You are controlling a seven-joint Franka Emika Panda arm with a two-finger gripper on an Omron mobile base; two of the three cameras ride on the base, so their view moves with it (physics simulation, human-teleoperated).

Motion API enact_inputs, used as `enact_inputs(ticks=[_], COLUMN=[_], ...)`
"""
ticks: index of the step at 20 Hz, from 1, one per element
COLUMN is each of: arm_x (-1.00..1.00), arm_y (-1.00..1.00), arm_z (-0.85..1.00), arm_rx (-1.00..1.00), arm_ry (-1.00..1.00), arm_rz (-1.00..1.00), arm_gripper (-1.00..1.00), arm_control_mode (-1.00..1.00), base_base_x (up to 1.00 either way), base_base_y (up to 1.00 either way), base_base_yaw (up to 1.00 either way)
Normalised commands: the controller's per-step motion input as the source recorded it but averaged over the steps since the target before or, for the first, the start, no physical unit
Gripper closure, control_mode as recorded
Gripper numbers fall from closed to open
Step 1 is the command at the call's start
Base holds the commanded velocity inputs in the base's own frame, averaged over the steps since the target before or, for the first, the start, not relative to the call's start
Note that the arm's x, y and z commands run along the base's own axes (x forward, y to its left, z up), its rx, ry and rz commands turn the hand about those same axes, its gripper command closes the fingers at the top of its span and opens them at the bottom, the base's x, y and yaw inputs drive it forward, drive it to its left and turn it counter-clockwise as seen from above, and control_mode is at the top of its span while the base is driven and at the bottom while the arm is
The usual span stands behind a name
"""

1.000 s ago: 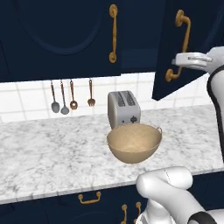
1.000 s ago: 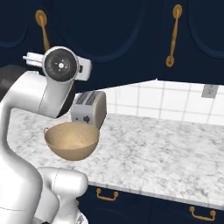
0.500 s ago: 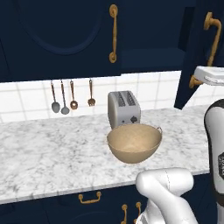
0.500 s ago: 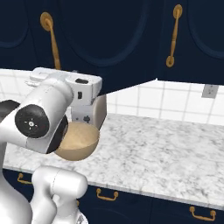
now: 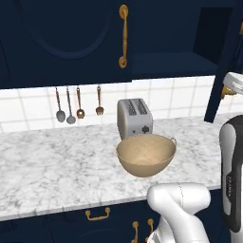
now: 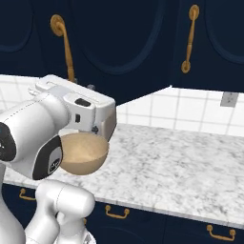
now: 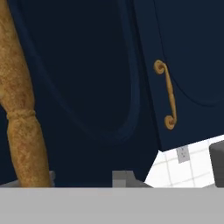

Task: Open the cabinet, pick up the bread from the cabinet and place it in the basket. Then move the basket to the dining counter.

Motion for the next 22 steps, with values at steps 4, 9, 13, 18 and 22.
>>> enact_inputs(ticks=[4,9,13,18,22], arm_x=[0.0,0.0,0.0,0.0,0.0], arm_y=[-1.0,-1.0,-1.0,-1.0,-1.0], arm_z=[-0.12,-0.1,-0.12,-0.18,-0.27], arm_rx=[0.15,0.14,0.15,0.15,0.19], arm_ry=[0.0,0.0,0.0,-0.01,-0.03], arm_rz=[-0.15,-0.15,-0.15,-0.17,-0.15], arm_gripper=[1.0,1.0,1.0,1.0,1.0], arm_control_mode=[-1.0,-1.0,-1.0,-1.0,-1.0], base_base_x=[0.0,0.0,0.0,0.0,0.0], base_base_y=[0.0,0.0,0.0,0.0,0.0], base_base_yaw=[0.0,0.0,0.0,0.0,0.0])
